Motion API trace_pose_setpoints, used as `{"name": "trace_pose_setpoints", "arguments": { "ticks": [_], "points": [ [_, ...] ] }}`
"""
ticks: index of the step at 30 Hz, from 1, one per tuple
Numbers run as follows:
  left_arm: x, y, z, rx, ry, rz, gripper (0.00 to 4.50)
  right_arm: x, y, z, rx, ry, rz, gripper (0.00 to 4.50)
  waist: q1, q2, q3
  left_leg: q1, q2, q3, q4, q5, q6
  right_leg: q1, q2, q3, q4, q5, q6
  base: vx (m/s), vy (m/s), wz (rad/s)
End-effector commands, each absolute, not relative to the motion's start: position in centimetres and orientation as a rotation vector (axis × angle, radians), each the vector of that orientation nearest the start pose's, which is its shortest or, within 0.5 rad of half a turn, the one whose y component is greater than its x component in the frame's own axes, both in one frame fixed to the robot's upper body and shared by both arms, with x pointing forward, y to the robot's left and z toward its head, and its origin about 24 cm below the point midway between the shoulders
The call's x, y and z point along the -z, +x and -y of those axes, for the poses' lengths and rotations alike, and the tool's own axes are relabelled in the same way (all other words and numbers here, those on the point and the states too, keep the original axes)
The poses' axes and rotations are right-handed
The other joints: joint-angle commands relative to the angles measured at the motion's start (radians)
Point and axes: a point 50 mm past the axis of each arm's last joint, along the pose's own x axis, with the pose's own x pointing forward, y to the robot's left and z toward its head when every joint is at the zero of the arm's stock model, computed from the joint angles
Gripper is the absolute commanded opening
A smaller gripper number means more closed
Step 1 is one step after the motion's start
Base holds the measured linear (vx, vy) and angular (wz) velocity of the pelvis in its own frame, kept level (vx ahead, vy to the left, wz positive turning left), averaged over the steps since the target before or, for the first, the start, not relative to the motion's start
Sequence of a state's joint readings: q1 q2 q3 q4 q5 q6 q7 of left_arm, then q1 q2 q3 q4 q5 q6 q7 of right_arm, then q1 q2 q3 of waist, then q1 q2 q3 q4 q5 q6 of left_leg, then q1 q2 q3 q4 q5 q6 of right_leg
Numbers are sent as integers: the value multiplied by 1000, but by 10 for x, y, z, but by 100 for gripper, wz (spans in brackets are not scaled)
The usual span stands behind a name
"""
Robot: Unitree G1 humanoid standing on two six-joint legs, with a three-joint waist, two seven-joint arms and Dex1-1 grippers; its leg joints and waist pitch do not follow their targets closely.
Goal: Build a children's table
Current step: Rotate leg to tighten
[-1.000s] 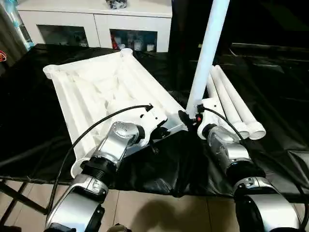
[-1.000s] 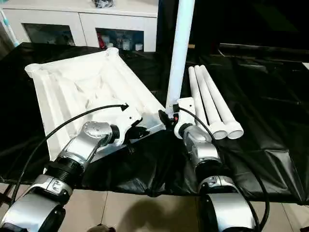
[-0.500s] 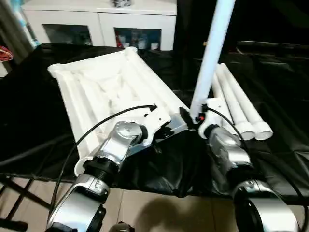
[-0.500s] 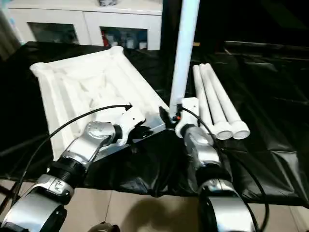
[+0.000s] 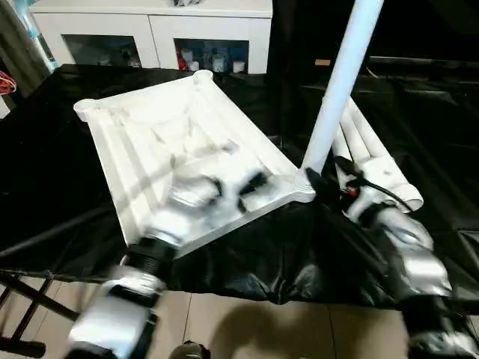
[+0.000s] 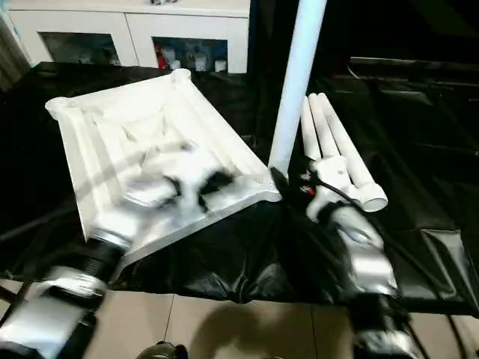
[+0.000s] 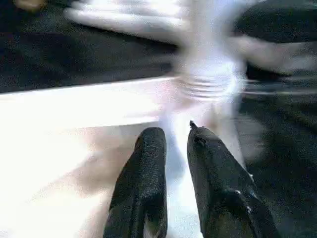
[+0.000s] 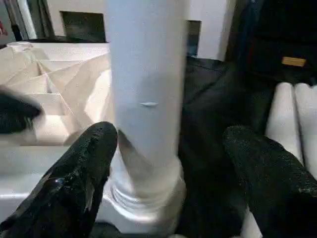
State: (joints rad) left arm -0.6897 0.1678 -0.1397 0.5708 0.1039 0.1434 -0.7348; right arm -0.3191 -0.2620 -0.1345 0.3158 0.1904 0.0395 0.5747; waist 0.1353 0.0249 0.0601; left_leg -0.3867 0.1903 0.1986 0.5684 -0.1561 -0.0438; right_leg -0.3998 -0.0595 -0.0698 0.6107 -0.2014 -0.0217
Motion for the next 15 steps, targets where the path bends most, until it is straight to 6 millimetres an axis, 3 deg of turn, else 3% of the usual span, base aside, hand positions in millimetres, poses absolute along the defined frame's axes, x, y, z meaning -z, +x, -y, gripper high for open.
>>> {"name": "trace_pose_setpoints", "arguments": {
  "ticks": [1, 3, 4, 6, 7, 10, 11, 15],
  "points": [
    [-99, 356, -110, 821, 344, -162, 96, -76, 298, 193, -531, -11, -3, 394, 2, -5, -74, 20, 47, -28, -45, -160, 89, 54, -88, 50, -76, -96, -176, 0, 0, 0],
    [-105, 357, -125, 775, 348, -148, 96, -76, 288, 194, -573, -12, -18, 394, 5, -3, -74, 20, 52, -31, -48, -163, 88, 53, -89, 50, -74, -90, -176, 0, 0, 0],
    [-113, 357, -140, 724, 357, -138, 96, -75, 278, 194, -620, -8, -43, 394, 8, -11, -74, 21, 51, -30, -47, -164, 86, 54, -88, 50, -72, -87, -176, 0, 0, 0],
    [-121, 356, -167, 619, 373, -153, 96, -73, 262, 187, -721, 41, -104, 394, 9, -3, -72, 19, 50, -31, -48, -171, 87, 51, -86, 50, -73, -98, -171, 0, 0, 0],
    [-121, 356, -167, 619, 373, -153, 96, -73, 262, 187, -721, 41, -104, 394, 9, -4, -72, 18, 50, -32, -49, -173, 87, 53, -87, 50, -74, -104, -168, 0, 0, 0],
    [-123, 356, -197, 472, 431, -203, 96, -63, 256, 173, -794, 30, -191, 394, 7, 5, -68, 23, 48, -33, -51, -215, 58, 44, -87, 48, -83, -194, -154, 0, 0, 0],
    [-123, 355, -208, 427, 461, -221, 67, -56, 258, 169, -784, 2, -240, 394, 3, 3, -66, 20, 47, -35, -54, -229, 42, 43, -85, 47, -85, -227, -143, 0, 0, 0],
    [-116, 349, -230, 363, 531, -324, 47, -38, 270, 160, -701, -11, -357, 357, 2, 0, -67, 24, 46, -38, -59, -239, 9, 38, -88, 50, -82, -254, -143, 0, 0, 0]
  ]
}}
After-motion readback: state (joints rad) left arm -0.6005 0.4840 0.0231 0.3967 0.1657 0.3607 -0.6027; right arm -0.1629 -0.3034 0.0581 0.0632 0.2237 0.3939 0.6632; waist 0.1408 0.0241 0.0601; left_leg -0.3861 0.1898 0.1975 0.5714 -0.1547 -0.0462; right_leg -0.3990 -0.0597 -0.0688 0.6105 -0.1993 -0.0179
